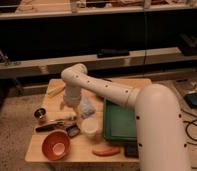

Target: Place fork in paper cup

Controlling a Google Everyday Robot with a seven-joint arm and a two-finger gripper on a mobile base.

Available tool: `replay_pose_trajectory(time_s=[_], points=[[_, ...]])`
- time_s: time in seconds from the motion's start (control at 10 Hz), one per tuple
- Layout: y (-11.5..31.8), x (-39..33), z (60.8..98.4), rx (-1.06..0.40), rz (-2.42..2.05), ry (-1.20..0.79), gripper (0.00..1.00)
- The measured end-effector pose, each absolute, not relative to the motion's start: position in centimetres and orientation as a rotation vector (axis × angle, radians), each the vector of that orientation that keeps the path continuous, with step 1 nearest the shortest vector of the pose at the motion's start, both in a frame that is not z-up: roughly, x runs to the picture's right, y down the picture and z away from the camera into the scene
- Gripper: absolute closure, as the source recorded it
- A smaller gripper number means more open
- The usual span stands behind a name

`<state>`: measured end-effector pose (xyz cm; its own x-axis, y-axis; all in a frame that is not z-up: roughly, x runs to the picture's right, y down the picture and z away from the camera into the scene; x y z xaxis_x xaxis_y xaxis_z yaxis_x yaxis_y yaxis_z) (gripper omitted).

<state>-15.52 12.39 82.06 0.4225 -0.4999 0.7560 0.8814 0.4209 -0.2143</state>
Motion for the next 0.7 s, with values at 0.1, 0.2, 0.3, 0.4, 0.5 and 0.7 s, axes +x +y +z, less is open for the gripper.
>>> replay_pose_trajectory(time_s=[0.1, 0.2, 0.3, 0.4, 0.5, 0.7], points=[[12.8, -15.6, 82.6, -0.674, -0.950, -0.659, 0.32], [13.3, -15.8, 83.3, -0.674, -0.952, -0.657, 0.32], [13.7, -16.0, 83.9, -0.667, -0.961, -0.653, 0.32], [14.1, -16.4, 84.5, -0.657, -0.979, -0.655, 0.32], [14.2, -16.4, 85.0, -0.645, -0.992, -0.657, 0.32], [14.0, -16.3, 85.6, -0.623, -1.016, -0.662, 0.32]])
